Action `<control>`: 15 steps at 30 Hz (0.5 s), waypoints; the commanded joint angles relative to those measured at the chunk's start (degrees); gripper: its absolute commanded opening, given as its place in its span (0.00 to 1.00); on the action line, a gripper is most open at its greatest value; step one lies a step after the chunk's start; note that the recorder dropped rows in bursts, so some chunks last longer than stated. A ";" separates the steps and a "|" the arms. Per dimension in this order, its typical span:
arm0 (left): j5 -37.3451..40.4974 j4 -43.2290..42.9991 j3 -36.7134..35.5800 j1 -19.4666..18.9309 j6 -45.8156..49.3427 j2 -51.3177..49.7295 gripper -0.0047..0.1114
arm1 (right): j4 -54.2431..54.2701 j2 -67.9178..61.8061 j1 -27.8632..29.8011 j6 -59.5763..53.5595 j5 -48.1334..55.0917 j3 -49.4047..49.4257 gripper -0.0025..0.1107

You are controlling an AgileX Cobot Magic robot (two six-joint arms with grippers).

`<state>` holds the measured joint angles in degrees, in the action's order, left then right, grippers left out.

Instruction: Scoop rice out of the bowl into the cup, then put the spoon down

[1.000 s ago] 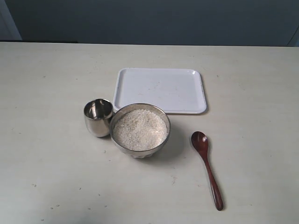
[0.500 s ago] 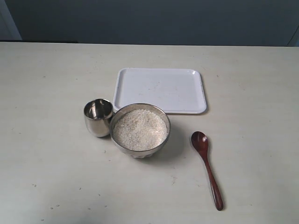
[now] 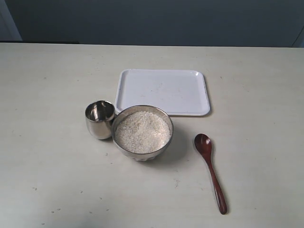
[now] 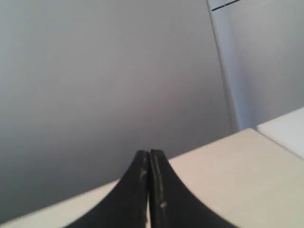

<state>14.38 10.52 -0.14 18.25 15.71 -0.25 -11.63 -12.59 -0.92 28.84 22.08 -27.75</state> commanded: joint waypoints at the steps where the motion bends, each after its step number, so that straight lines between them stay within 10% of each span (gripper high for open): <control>1: -0.58 -0.11 0.14 0.18 -0.15 0.25 0.04 | 8.05 -13.18 0.29 -22.85 18.94 -13.24 0.02; 15: -0.68 -0.11 0.14 0.18 -0.15 0.25 0.04 | 19.75 -52.16 -19.37 -30.82 45.40 -25.22 0.02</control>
<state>14.38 10.52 -0.14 18.25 15.71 -0.25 10.01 -57.83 -16.04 -5.37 63.69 -52.66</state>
